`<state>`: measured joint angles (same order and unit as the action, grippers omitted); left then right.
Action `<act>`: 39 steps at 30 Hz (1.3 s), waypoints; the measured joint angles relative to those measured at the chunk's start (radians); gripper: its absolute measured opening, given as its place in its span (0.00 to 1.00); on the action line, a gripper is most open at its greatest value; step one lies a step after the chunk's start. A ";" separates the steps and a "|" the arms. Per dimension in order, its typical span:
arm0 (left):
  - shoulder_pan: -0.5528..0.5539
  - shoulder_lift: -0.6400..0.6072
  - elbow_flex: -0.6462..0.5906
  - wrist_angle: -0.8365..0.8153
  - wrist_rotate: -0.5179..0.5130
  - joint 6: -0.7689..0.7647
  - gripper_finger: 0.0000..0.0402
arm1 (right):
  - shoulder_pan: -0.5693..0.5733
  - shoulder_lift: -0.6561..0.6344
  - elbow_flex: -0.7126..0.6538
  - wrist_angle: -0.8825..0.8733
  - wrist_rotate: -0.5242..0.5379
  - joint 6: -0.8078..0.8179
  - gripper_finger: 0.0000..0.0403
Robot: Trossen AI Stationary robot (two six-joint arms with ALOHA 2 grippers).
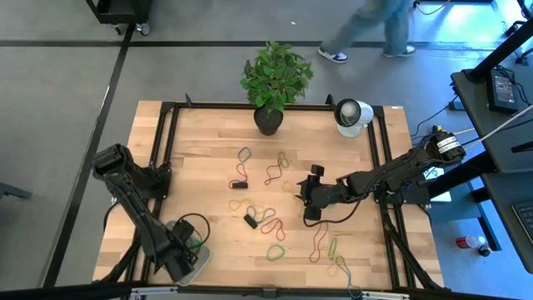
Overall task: Pick and place rubber bands into bin
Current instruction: Put the green rubber band into the gray bin
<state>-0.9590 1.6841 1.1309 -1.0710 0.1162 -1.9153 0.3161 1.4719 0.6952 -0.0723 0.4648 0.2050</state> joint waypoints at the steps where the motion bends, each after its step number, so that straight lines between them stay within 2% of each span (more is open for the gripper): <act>1: 0.005 -0.002 0.000 0.000 0.002 0.000 0.21 | 0.000 0.000 0.000 0.000 0.000 0.000 0.50; 6: 0.022 -0.023 0.000 -0.005 -0.012 0.062 0.36 | 0.000 0.000 0.000 -0.001 0.000 -0.001 0.50; 10: 0.048 -0.060 0.017 -0.009 -0.070 0.117 0.41 | 0.000 0.000 0.000 -0.001 0.000 -0.002 0.50; 15: 0.092 -0.143 0.034 -0.009 -0.258 0.222 0.40 | 0.000 0.000 0.000 -0.001 0.000 -0.004 0.50; 20: 0.129 -0.219 0.035 -0.009 -0.533 0.407 0.35 | 0.000 0.000 0.000 -0.001 0.000 0.000 0.50; 23: 0.164 -0.237 0.035 -0.005 -0.656 0.513 0.32 | 0.000 0.000 0.000 0.002 -0.001 0.000 0.50; 25: 0.209 -0.239 0.035 0.005 -0.662 0.571 0.29 | 0.000 0.000 0.000 0.003 -0.001 -0.002 0.50; 28: 0.295 -0.231 0.035 0.013 -0.612 0.644 0.22 | 0.000 0.000 0.000 0.009 -0.001 -0.002 0.50; 31: 0.373 -0.209 0.009 0.101 -0.576 0.771 0.13 | 0.000 0.000 0.000 0.019 -0.001 -0.003 0.50; 34: 0.445 -0.190 -0.047 0.307 -0.533 0.979 0.02 | 0.000 0.000 0.000 0.031 -0.001 0.001 0.50; 39: 0.551 -0.144 -0.169 0.692 -0.375 1.339 0.00 | 0.000 0.000 0.000 0.032 -0.001 0.065 0.50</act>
<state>-0.4081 1.5400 0.9617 -0.3789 -0.2584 -0.5763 0.3161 1.4723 0.6952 -0.0399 0.4636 0.2700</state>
